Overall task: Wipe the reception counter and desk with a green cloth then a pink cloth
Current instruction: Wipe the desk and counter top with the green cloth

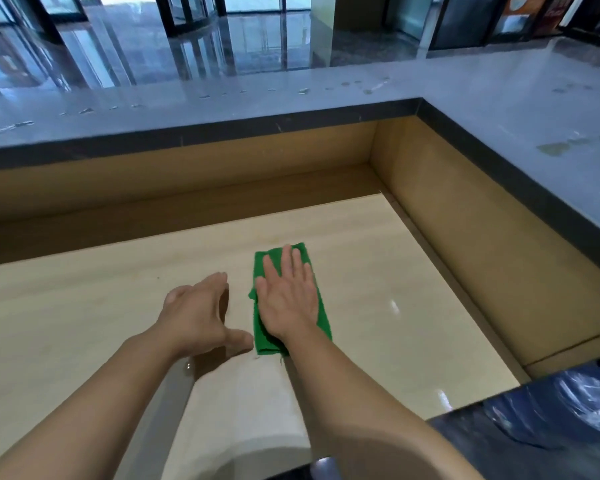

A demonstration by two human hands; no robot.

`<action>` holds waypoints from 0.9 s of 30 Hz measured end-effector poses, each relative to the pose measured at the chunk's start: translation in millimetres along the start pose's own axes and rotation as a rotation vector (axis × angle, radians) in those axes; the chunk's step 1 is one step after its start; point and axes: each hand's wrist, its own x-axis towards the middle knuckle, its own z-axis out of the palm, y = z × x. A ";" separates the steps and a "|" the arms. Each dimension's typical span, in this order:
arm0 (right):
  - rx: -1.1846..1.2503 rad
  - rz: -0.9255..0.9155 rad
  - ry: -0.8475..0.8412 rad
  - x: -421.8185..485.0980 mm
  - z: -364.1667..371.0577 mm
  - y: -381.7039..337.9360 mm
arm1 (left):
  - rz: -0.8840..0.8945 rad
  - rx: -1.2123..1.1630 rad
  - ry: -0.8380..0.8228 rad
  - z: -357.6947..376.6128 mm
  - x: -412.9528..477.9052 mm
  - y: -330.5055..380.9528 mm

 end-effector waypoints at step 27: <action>-0.167 0.114 0.036 52.4 -18.3 62.4 | -0.110 0.041 -0.204 -4.2 51.2 19.9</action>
